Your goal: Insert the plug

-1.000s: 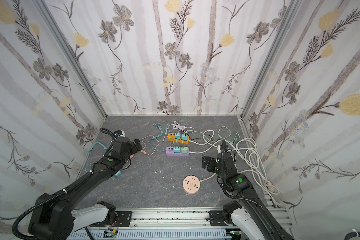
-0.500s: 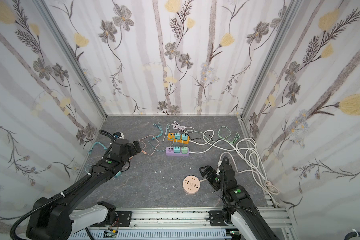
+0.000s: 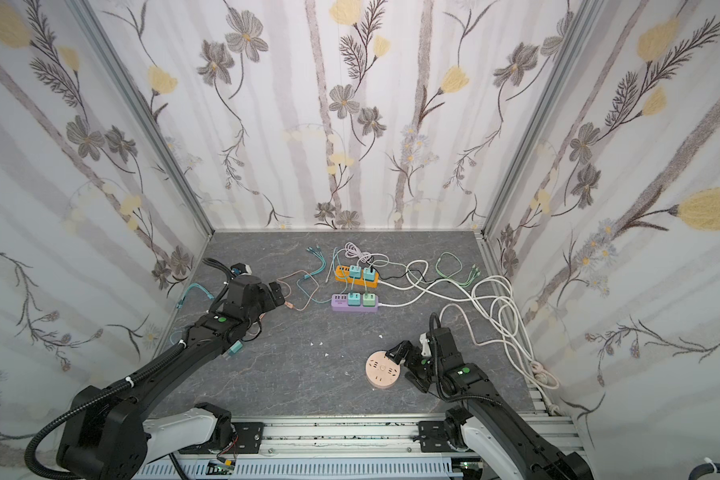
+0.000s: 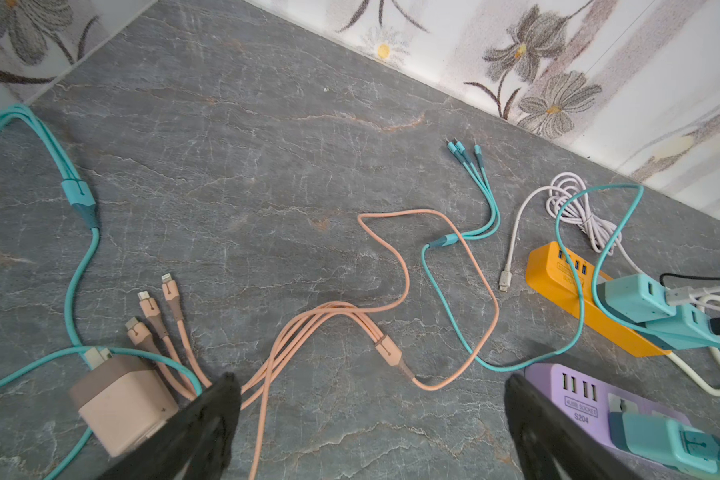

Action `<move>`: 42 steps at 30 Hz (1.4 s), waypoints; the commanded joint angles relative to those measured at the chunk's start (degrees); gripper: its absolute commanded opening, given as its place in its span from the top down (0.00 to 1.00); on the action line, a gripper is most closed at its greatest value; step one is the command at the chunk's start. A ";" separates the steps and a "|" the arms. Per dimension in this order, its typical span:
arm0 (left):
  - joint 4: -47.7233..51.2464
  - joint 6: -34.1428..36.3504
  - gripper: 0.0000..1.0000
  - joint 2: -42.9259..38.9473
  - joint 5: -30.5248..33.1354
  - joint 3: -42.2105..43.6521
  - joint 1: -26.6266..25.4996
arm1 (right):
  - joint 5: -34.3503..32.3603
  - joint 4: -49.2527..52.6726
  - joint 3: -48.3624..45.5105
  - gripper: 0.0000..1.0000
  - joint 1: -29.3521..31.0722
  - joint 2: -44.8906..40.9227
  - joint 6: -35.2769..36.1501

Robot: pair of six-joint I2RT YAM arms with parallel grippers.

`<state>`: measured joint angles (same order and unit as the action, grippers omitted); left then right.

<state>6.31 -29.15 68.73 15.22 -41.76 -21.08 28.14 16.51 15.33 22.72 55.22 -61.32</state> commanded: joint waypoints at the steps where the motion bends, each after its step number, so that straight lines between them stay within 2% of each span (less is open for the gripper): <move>1: 3.68 -0.18 0.00 1.28 -1.08 -1.55 -1.86 | 2.69 -4.05 1.59 0.01 3.23 3.94 0.57; 4: 5.96 1.25 0.00 2.63 2.44 -2.66 -6.79 | 3.19 -7.28 3.20 0.01 7.83 8.98 -1.08; 6: 6.83 1.64 0.00 3.25 2.56 -3.12 -9.90 | 3.41 -9.15 4.89 0.01 10.65 12.26 -2.08; 10: 7.66 1.29 0.00 6.49 -4.12 -3.15 -13.39 | 3.31 -10.93 9.76 0.01 14.45 18.26 -2.55; 15: 8.45 1.38 0.00 10.82 -12.66 -3.36 -15.20 | 2.36 -14.93 16.81 0.01 16.65 28.33 -2.70; 22: 10.10 1.81 0.00 11.96 -11.57 -3.92 -15.26 | 8.65 -16.93 28.28 0.01 19.08 42.09 0.85; 25: 10.72 2.21 0.00 11.71 -11.30 -3.81 -15.32 | 6.58 -13.36 29.36 0.01 18.88 39.95 2.67; 28: 9.94 2.87 0.00 12.28 -13.65 -3.59 -15.38 | 2.95 -8.75 28.29 0.01 16.89 33.97 5.47; 32: 9.99 3.43 0.00 14.97 -15.79 -5.43 -16.50 | 0.27 -3.50 27.49 0.01 11.02 27.92 11.60; 35: 9.88 4.65 0.00 17.37 -18.10 -7.37 -17.80 | -5.41 0.24 27.11 0.01 6.99 25.54 14.32; 38: 9.68 5.32 0.00 19.56 -20.62 -8.96 -18.81 | -8.15 -0.78 25.81 0.01 3.64 25.56 14.92; 42: 9.85 5.37 0.00 21.39 -22.02 -10.22 -19.56 | -6.34 -1.82 26.92 0.01 2.22 29.40 17.79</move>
<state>16.25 -24.21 89.38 -4.56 -51.11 -40.40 22.46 15.57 41.45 25.30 82.78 -46.85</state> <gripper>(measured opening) 0.997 0.994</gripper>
